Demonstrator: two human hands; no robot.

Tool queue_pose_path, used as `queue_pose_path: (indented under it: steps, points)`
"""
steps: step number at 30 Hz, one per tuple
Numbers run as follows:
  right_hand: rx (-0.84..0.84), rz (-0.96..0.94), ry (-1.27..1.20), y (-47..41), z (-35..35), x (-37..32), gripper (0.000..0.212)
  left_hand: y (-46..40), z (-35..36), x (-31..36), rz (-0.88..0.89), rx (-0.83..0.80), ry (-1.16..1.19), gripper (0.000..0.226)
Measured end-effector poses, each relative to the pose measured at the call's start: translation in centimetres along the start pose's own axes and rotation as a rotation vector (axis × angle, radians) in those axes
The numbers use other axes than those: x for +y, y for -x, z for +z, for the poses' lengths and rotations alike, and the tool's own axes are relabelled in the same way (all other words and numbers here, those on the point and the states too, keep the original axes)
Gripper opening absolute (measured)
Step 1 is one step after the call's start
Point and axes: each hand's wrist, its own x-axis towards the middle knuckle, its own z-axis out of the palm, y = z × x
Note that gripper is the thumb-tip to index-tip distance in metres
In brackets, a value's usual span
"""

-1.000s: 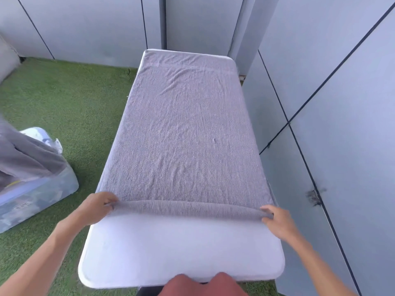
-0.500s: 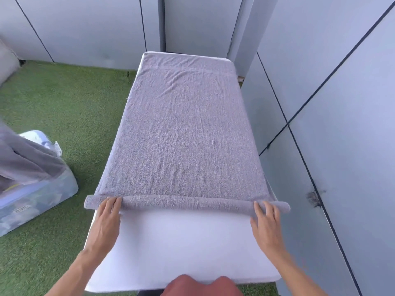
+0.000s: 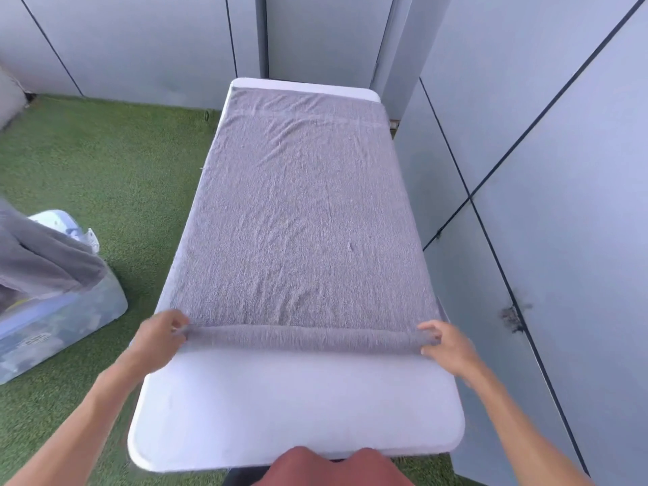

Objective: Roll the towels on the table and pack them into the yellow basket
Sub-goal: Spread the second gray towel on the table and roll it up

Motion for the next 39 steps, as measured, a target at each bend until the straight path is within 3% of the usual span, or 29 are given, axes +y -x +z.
queue_pose_path:
  steps: [2,5,7,10,12,20,24,26,28,29,31,34,36,39]
  points:
    - [0.18,0.016,-0.052,-0.5,0.3,-0.6,0.028,0.0,-0.3,0.3,0.066,0.174,-0.013,0.017]
    - [0.481,-0.114,0.179,0.4,3.0,-0.2,0.019,1.8,1.6,0.6,0.242,0.365,-0.286,0.015]
    - [0.586,-0.182,0.369,2.1,5.2,0.4,0.02,3.9,3.8,0.6,0.339,0.438,-0.358,0.017]
    - [0.523,-0.257,0.486,3.1,6.9,1.3,0.053,5.5,6.6,-0.8,0.403,0.419,-0.452,0.048]
    - [0.487,-0.287,0.476,1.9,6.8,1.4,0.058,5.0,6.3,-0.9,0.381,0.387,-0.463,0.051]
    - [0.292,-0.243,0.397,0.1,4.9,0.7,0.034,1.3,1.6,0.6,0.308,0.166,-0.388,0.042]
    - [0.089,-0.217,0.463,2.0,3.2,1.5,0.021,1.7,0.9,-0.2,0.171,-0.163,-0.356,0.043]
    - [-0.019,-0.146,0.382,2.1,1.9,1.1,0.014,1.6,0.5,0.1,0.044,-0.239,-0.182,0.038]
    - [0.006,-0.06,0.154,1.8,1.0,0.1,0.016,1.2,0.2,0.4,-0.004,-0.171,0.035,0.032]
    - [0.095,-0.031,0.069,1.5,0.9,-0.3,0.019,1.2,0.1,0.5,0.017,-0.078,0.079,0.028]
    - [0.324,-0.021,0.065,1.1,1.5,-0.6,0.016,1.5,0.4,0.5,0.111,0.181,-0.047,0.024]
    - [0.479,-0.089,0.224,1.8,4.0,-0.2,0.003,3.2,2.2,0.1,0.304,0.426,-0.285,0.005]
    - [0.576,-0.132,0.384,3.0,6.1,0.9,0.006,4.6,4.0,-0.5,0.412,0.455,-0.279,0.017]
    - [0.563,-0.171,0.479,4.4,8.1,2.0,0.043,5.4,6.2,-1.9,0.461,0.435,-0.363,0.045]
